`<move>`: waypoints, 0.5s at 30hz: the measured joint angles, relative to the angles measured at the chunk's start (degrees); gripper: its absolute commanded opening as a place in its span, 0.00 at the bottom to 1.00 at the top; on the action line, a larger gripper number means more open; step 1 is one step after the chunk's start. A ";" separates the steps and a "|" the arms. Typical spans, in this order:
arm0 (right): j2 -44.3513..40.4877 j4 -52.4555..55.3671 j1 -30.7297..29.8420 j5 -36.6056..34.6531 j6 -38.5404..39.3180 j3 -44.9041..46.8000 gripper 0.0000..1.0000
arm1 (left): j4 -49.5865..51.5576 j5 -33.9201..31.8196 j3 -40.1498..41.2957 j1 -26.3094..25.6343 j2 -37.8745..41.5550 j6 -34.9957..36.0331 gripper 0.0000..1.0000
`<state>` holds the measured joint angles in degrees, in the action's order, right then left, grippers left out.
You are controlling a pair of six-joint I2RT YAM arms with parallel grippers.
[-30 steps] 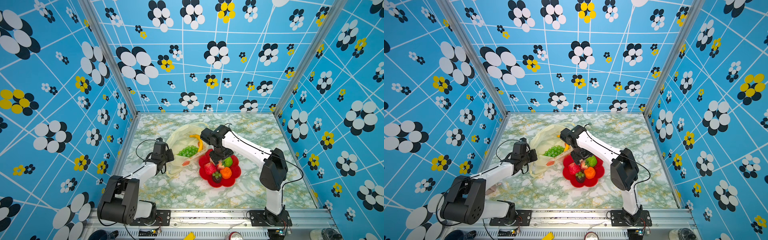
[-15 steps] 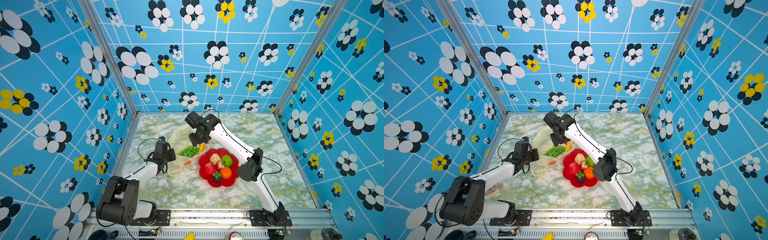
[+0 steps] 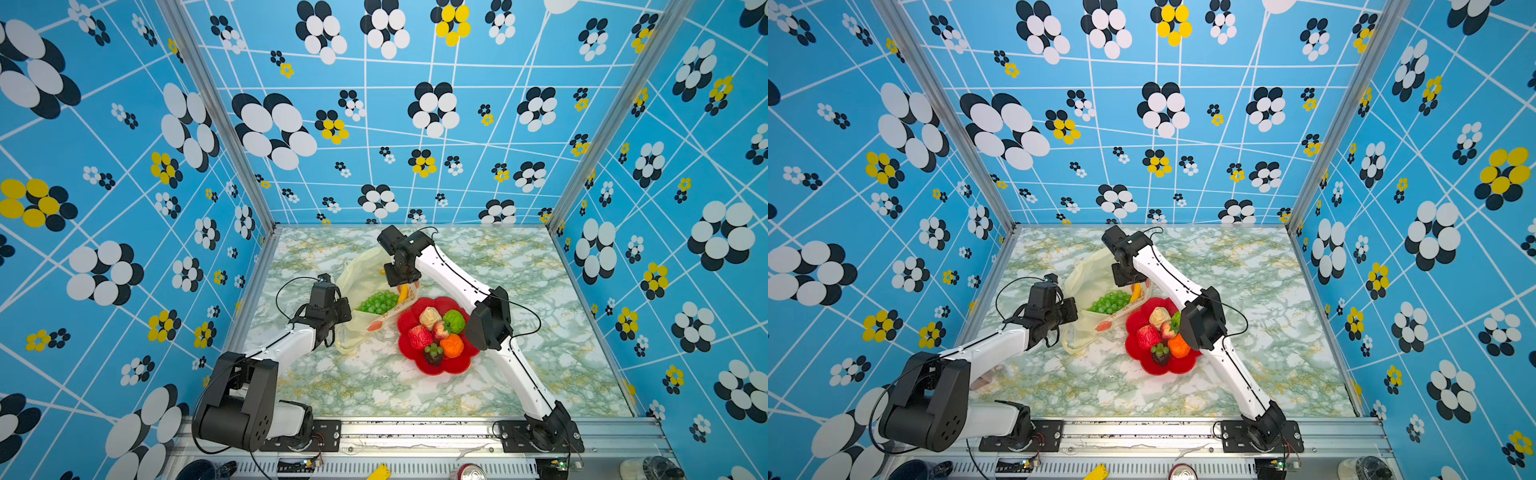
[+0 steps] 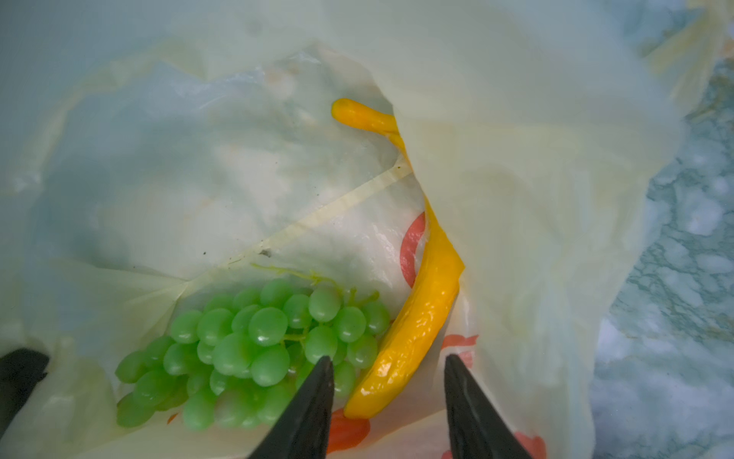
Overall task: Take fruits out of the plastic bag
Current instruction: Pick up the fruit from the plastic bag.
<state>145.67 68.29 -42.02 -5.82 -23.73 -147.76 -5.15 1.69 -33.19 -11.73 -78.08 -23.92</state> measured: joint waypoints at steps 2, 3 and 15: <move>1.09 -1.11 0.15 -0.02 -0.68 0.00 0.46 | 0.02 0.00 0.00 0.00 0.00 0.00 0.00; 1.60 -1.55 0.15 -0.04 -0.92 0.00 0.45 | 0.00 -0.02 0.00 0.00 0.00 0.00 0.00; 4.79 -4.31 0.90 -5.77 -1.84 0.20 0.48 | 0.02 -0.02 0.00 0.00 -0.02 0.00 0.00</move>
<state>150.45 63.99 -41.12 -11.60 -25.56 -147.57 -5.13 1.67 -33.19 -11.73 -78.11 -23.92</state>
